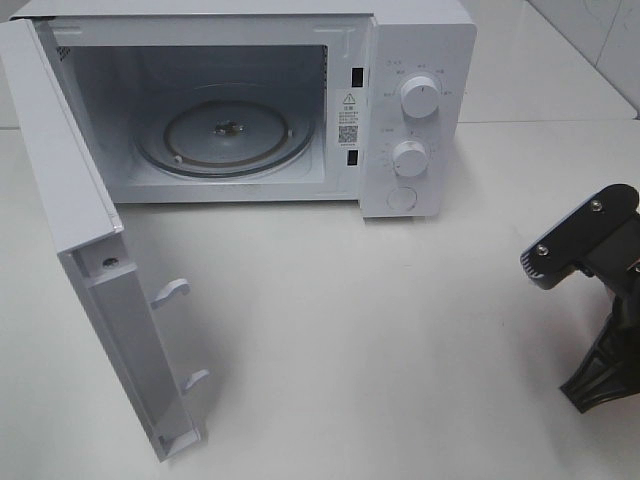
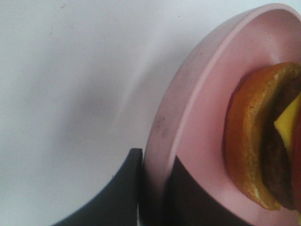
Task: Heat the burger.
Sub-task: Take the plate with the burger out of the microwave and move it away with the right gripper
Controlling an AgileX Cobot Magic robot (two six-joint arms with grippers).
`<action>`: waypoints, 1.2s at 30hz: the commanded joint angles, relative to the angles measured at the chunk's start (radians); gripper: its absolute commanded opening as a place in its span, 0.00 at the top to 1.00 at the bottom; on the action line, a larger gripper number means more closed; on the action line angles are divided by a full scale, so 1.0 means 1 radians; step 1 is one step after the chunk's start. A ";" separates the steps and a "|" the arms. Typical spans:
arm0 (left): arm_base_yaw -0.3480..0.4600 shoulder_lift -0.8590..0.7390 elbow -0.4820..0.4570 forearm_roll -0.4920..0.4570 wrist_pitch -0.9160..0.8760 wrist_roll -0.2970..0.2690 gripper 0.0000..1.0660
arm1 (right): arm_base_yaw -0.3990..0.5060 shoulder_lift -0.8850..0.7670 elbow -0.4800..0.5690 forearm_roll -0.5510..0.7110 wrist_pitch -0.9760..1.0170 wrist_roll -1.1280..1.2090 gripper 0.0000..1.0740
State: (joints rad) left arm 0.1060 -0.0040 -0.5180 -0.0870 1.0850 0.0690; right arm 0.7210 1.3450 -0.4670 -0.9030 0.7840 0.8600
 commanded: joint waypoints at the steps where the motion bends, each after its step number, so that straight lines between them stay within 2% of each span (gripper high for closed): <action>1: 0.004 -0.018 0.002 0.001 -0.016 -0.006 0.08 | -0.006 0.036 -0.021 -0.079 0.043 0.085 1.00; 5: 0.004 -0.018 0.002 0.001 -0.016 -0.006 0.08 | -0.006 0.125 -0.065 -0.083 0.043 0.230 1.00; 19: 0.004 -0.018 0.002 0.001 -0.016 -0.006 0.08 | -0.009 0.383 -0.150 -0.162 0.019 0.339 0.99; 24: 0.004 -0.018 0.002 0.001 -0.016 -0.006 0.08 | -0.054 0.454 -0.174 -0.186 -0.009 0.411 0.97; 29: 0.004 -0.018 0.002 0.001 -0.016 -0.006 0.08 | -0.079 0.501 -0.182 -0.198 -0.045 0.419 0.92; 31: 0.004 -0.018 0.002 0.001 -0.016 -0.006 0.08 | -0.079 0.532 -0.182 -0.192 -0.074 0.419 0.85; 33: 0.004 -0.018 0.002 0.001 -0.016 -0.006 0.08 | -0.079 0.536 -0.182 -0.185 -0.080 0.419 0.84; 34: 0.004 -0.018 0.002 0.001 -0.016 -0.006 0.08 | -0.078 0.535 -0.182 -0.175 -0.091 0.419 0.78; 35: 0.004 -0.018 0.002 0.001 -0.016 -0.006 0.08 | -0.078 0.535 -0.182 -0.175 -0.091 0.419 0.78; 36: 0.004 -0.018 0.002 0.001 -0.016 -0.006 0.08 | -0.076 0.526 -0.182 -0.170 -0.096 0.414 0.71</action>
State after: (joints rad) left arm 0.1060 -0.0040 -0.5180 -0.0870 1.0850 0.0690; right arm 0.6480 1.8790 -0.6450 -1.0700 0.6880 1.2740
